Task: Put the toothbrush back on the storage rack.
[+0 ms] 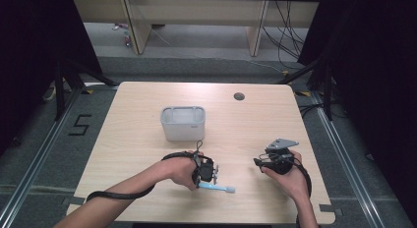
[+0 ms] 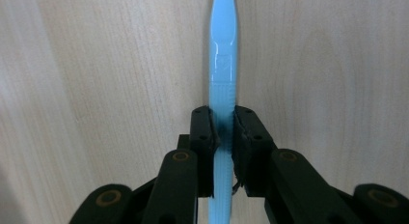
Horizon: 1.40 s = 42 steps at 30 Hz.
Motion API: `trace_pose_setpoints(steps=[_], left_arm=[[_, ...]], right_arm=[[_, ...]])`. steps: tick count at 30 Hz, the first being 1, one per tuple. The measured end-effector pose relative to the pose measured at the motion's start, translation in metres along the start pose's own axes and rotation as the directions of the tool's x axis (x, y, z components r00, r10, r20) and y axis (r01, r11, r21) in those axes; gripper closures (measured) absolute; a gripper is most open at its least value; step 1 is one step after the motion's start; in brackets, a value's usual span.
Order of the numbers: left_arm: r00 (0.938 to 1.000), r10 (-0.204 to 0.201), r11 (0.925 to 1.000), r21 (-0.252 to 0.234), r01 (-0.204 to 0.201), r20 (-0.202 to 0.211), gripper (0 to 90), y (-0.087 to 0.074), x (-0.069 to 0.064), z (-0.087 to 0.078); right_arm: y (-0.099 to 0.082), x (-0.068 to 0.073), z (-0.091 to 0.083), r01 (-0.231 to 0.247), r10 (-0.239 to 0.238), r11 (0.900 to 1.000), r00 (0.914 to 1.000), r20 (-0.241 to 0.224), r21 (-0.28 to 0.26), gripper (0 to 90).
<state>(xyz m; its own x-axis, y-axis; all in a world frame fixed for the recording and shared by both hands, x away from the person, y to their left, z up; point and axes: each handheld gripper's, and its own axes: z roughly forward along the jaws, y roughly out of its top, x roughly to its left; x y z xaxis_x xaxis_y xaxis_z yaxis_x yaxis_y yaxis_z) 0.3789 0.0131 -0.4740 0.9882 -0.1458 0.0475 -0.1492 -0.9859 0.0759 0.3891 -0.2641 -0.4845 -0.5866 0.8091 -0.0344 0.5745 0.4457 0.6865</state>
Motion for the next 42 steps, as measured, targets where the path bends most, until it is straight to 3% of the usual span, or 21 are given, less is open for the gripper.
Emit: trace_pose_setpoints(steps=[8, 10, 11, 14, 16, 20, 23, 24, 25, 29, 30, 31, 32, 34, 35, 36, 37, 38, 40, 41, 42], left_arm=[[0.9989, -0.028, 0.9971, -0.072, 0.025, -0.038, 78.8, -0.007, -0.001, -0.015], [0.9976, -0.055, 0.9926, -0.111, 0.050, -0.042, 78.8, -0.010, -0.003, -0.017], [0.9973, -0.055, 0.9914, -0.122, 0.049, -0.049, 78.8, -0.011, -0.002, -0.018], [0.9951, -0.073, 0.9848, -0.162, 0.062, -0.066, 78.8, -0.017, -0.003, -0.021], [0.9932, -0.086, 0.9795, -0.189, 0.070, -0.078, 78.8, -0.021, -0.004, -0.025], [0.9876, -0.117, 0.9630, -0.255, 0.087, -0.105, 78.8, -0.030, -0.003, -0.034], [0.9814, -0.148, 0.9462, -0.306, 0.104, -0.123, 78.8, -0.037, -0.003, -0.039], [0.9783, -0.169, 0.9365, -0.329, 0.121, -0.120, 78.8, -0.039, -0.004, -0.039], [0.9767, -0.173, 0.9332, -0.339, 0.121, -0.127, 78.8, -0.042, -0.004, -0.041], [0.9651, -0.229, 0.8982, -0.410, 0.159, -0.127, 78.8, -0.051, -0.006, -0.043], [0.9639, -0.233, 0.8936, -0.419, 0.160, -0.129, 78.8, -0.053, -0.006, -0.044], [0.9639, -0.233, 0.8936, -0.419, 0.160, -0.129, 78.8, -0.053, -0.006, -0.044], [0.9583, -0.258, 0.8774, -0.445, 0.180, -0.122, 78.8, -0.058, -0.007, -0.044], [0.9509, -0.281, 0.8599, -0.474, 0.189, -0.130, 78.8, -0.062, -0.008, -0.043], [0.9510, -0.274, 0.8633, -0.473, 0.177, -0.144, 78.8, -0.065, -0.008, -0.044], [0.9427, -0.305, 0.8383, -0.508, 0.198, -0.135, 78.8, -0.066, -0.010, -0.042], [0.9456, -0.293, 0.8450, -0.501, 0.188, -0.140, 78.8, -0.068, -0.010, -0.043], [0.9402, -0.306, 0.8334, -0.519, 0.189, -0.149, 78.8, -0.069, -0.011, -0.043], [0.9346, -0.318, 0.8223, -0.537, 0.189, -0.159, 78.8, -0.072, -0.012, -0.043], [0.9263, -0.339, 0.8023, -0.564, 0.194, -0.163, 78.9, -0.074, -0.013, -0.042], [0.9274, -0.338, 0.8059, -0.559, 0.197, -0.161, 78.8, -0.076, -0.013, -0.043]], right_arm=[[0.000, -0.002, 0.000, 0.011, -0.011, 0.9999, 0.9999, 0.004, -0.003, 39.9], [-0.001, -0.002, 0.000, 0.001, -0.001, 1.0000, 1.0000, 0.003, -0.005, 39.9], [0.000, 0.000, 0.000, -0.033, 0.033, 0.9994, 0.9994, -0.003, 0.004, 39.9], [-0.001, -0.004, 0.000, -0.004, 0.004, 1.0000, 1.0000, 0.006, -0.007, 39.9], [-0.002, -0.003, 0.000, -0.027, 0.027, 0.9996, 0.9996, 0.007, -0.013, 39.9], [-0.003, -0.005, 0.000, -0.015, 0.015, 0.9998, 0.9998, 0.012, -0.013, 39.9], [-0.003, -0.004, 0.000, -0.017, 0.018, 0.9996, 0.9997, 0.014, -0.021, 39.7], [-0.003, -0.002, 0.000, -0.038, 0.039, 0.9990, 0.9992, 0.014, -0.022, 39.6], [-0.003, -0.004, 0.000, -0.019, 0.019, 0.9995, 0.9997, 0.014, -0.027, 39.6], [-0.003, -0.002, -0.001, -0.050, 0.050, 0.9984, 0.9987, 0.012, -0.026, 39.5], [-0.003, -0.003, 0.000, -0.033, 0.034, 0.9988, 0.9993, 0.018, -0.037, 39.5], [-0.003, -0.004, 0.000, -0.021, 0.022, 0.9987, 0.9995, 0.021, -0.046, 39.4], [-0.004, -0.004, 0.001, -0.019, 0.020, 0.9986, 0.9996, 0.022, -0.049, 39.4], [-0.004, -0.004, 0.001, -0.016, 0.017, 0.9986, 0.9996, 0.022, -0.050, 39.3], [-0.003, -0.003, 0.001, -0.021, 0.022, 0.9987, 0.9995, 0.020, -0.047, 39.3], [-0.003, -0.003, 0.001, -0.014, 0.015, 0.9986, 0.9996, 0.022, -0.051, 39.3], [-0.003, -0.003, 0.001, -0.018, 0.019, 0.9986, 0.9995, 0.023, -0.049, 39.3], [-0.003, -0.003, 0.001, -0.016, 0.017, 0.9987, 0.9997, 0.020, -0.048, 39.2], [-0.003, -0.002, 0.001, -0.031, 0.032, 0.9986, 0.9994, 0.015, -0.042, 39.2], [-0.003, -0.001, 0.001, -0.030, 0.030, 0.9987, 0.9994, 0.015, -0.043, 39.2], [-0.003, -0.001, 0.001, -0.040, 0.041, 0.9986, 0.9991, 0.013, -0.035, 39.2]])
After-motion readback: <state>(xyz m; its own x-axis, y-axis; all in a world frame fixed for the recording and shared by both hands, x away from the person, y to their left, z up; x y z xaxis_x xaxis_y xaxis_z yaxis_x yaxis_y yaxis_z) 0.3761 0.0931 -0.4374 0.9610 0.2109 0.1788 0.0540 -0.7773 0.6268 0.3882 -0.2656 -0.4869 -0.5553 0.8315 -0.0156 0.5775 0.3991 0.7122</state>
